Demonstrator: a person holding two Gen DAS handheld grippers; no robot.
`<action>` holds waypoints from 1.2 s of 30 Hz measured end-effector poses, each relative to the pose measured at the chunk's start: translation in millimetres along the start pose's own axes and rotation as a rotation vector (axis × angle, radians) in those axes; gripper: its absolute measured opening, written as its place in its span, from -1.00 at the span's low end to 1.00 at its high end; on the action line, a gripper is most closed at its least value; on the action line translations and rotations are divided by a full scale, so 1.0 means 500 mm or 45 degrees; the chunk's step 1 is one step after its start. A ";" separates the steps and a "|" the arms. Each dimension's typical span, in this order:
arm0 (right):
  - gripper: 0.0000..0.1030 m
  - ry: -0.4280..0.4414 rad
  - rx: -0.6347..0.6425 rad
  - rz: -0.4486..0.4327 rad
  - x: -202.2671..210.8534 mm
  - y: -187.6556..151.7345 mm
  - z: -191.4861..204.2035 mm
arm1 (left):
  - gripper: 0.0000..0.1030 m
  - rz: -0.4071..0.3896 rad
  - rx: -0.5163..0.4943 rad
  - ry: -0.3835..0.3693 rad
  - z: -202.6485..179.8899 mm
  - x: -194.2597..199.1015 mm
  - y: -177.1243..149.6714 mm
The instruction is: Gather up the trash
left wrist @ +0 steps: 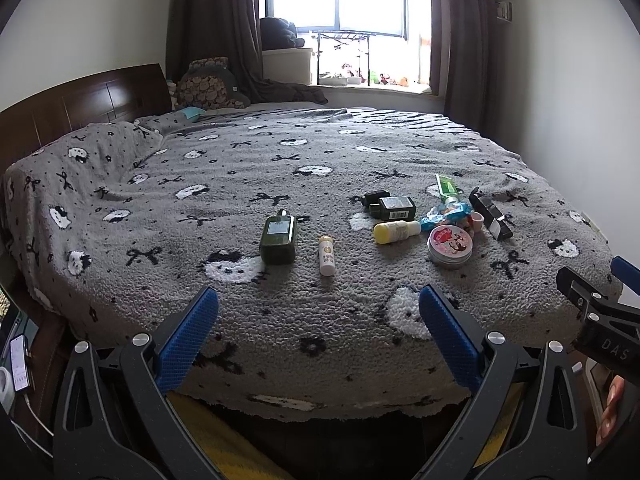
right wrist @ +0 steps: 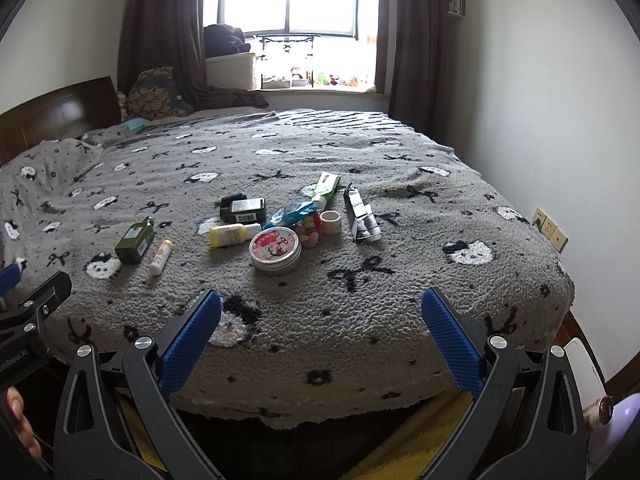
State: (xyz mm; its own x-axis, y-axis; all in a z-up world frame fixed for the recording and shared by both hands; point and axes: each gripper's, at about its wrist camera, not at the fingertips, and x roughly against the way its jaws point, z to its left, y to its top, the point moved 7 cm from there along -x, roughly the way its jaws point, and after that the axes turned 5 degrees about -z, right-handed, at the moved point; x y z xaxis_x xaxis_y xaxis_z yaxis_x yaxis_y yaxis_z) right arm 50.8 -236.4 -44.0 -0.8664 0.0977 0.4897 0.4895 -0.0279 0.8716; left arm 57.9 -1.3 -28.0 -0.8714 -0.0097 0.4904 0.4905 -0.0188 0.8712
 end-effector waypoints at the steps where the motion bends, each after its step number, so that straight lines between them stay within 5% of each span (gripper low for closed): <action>1: 0.94 0.000 0.000 0.000 0.000 0.000 0.000 | 0.84 -0.001 -0.001 -0.001 0.000 0.000 0.001; 36: 0.94 -0.019 -0.017 0.039 -0.031 -0.022 -0.019 | 0.84 0.029 0.005 0.003 0.003 -0.026 -0.019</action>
State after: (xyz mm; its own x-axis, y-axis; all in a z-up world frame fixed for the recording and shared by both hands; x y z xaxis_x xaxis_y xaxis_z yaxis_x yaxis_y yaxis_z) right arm 57.7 -247.2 -60.8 -0.8496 0.1117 0.5155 0.5140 -0.0444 0.8567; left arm 64.5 0.4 -42.7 -0.8599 -0.0126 0.5103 0.5104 -0.0148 0.8598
